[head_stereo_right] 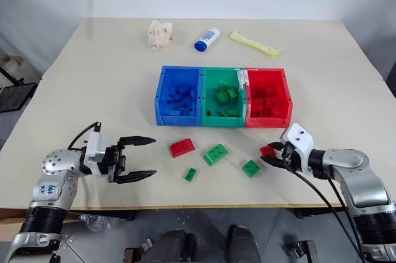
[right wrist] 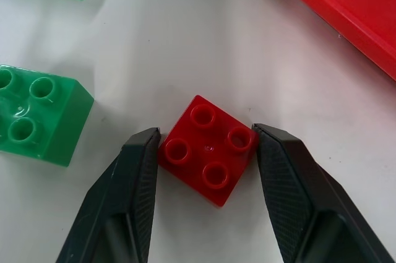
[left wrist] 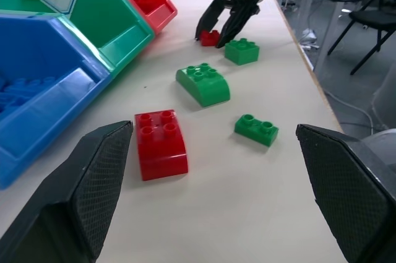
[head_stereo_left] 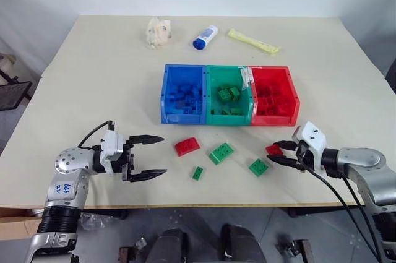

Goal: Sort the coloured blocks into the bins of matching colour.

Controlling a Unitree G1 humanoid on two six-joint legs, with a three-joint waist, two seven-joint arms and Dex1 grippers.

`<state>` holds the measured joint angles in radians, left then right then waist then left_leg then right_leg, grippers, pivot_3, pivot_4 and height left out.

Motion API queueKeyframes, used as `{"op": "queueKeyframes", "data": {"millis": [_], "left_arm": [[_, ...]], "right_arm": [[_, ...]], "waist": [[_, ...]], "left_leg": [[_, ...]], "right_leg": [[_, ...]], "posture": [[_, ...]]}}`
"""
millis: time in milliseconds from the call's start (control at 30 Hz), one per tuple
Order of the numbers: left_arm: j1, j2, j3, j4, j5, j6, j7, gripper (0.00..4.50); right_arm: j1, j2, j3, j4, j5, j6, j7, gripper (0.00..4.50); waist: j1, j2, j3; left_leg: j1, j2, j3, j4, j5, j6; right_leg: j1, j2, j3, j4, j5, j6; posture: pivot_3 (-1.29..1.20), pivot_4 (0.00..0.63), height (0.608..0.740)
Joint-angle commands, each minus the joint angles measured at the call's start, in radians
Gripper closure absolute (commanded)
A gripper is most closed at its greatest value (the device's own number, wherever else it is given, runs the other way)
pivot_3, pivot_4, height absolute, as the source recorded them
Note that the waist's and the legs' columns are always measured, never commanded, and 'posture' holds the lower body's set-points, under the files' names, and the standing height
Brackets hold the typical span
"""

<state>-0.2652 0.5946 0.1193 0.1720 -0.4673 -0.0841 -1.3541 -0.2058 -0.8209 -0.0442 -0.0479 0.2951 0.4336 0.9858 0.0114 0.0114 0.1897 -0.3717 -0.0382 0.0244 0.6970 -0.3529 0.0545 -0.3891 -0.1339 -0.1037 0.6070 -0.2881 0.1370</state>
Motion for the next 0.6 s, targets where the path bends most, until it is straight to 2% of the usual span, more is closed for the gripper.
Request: {"op": "queueKeyframes", "data": {"millis": [33,167,300,400,500,533,600], "left_arm": [[0.007,0.021,0.033,-0.025,-0.024,0.004,0.011,0.0],[0.018,0.031,0.053,-0.046,-0.032,0.022,0.035,0.0],[0.035,0.035,0.063,-0.077,-0.041,0.047,0.054,0.0],[0.064,0.022,0.062,-0.126,-0.04,0.067,0.095,0.0],[0.067,0.017,0.061,-0.128,-0.029,0.066,0.115,0.0],[0.068,0.017,0.062,-0.126,-0.029,0.064,0.118,0.0],[0.075,0.013,0.067,-0.13,-0.029,0.057,0.13,0.0]], "right_arm": [[-0.016,0.014,-0.017,-0.037,0.013,0.015,-0.025,2.51],[-0.073,0.016,-0.068,-0.073,0.051,0.048,-0.054,2.51],[-0.2,0.033,-0.101,-0.023,0.053,0.049,-0.116,2.51],[-0.412,0.06,-0.077,0.16,-0.01,-0.001,-0.18,2.51],[-0.514,0.09,-0.039,0.303,-0.06,-0.075,-0.183,2.51],[-0.539,0.1,-0.026,0.348,-0.08,-0.095,-0.187,1.95],[-0.582,0.117,0.001,0.434,-0.119,-0.152,-0.191,1.47]], "waist": [[-0.002,0.0,0.0],[-0.009,0.001,0.001],[-0.012,0.002,0.001],[-0.015,0.002,0.001],[-0.012,0.002,0.001],[-0.012,0.002,0.001],[-0.014,0.002,0.001]], "left_leg": [[0.0,0.0,0.0,0.0,0.0,0.0],[-0.001,0.0,0.0,0.0,0.0,0.0],[-0.001,0.0,0.0,-0.001,0.0,0.0],[-0.001,0.0,0.001,-0.001,0.0,0.0],[-0.002,-0.001,0.0,-0.002,0.0,0.0],[-0.002,-0.001,-0.001,-0.003,0.0,0.0],[-0.002,-0.001,-0.002,-0.003,0.0,0.0]], "right_leg": [[0.0,0.0,0.0,0.0,0.0,0.0],[-0.001,0.0,0.0,0.0,0.0,0.0],[-0.002,-0.001,0.0,0.0,0.0,0.0],[-0.002,0.0,0.0,0.0,0.0,0.0],[-0.003,0.0,0.001,0.0,0.0,0.0],[-0.003,0.0,0.0,0.0,0.0,-0.001],[-0.003,0.001,0.0,0.0,0.0,-0.001]], "posture": [[0.0,0.15,0.74],[0.0,0.15,0.74],[0.0,0.15,0.74],[0.0,0.15,0.74],[0.0,0.15,0.74],[0.0,0.15,0.74],[0.0,0.15,0.74]]}}
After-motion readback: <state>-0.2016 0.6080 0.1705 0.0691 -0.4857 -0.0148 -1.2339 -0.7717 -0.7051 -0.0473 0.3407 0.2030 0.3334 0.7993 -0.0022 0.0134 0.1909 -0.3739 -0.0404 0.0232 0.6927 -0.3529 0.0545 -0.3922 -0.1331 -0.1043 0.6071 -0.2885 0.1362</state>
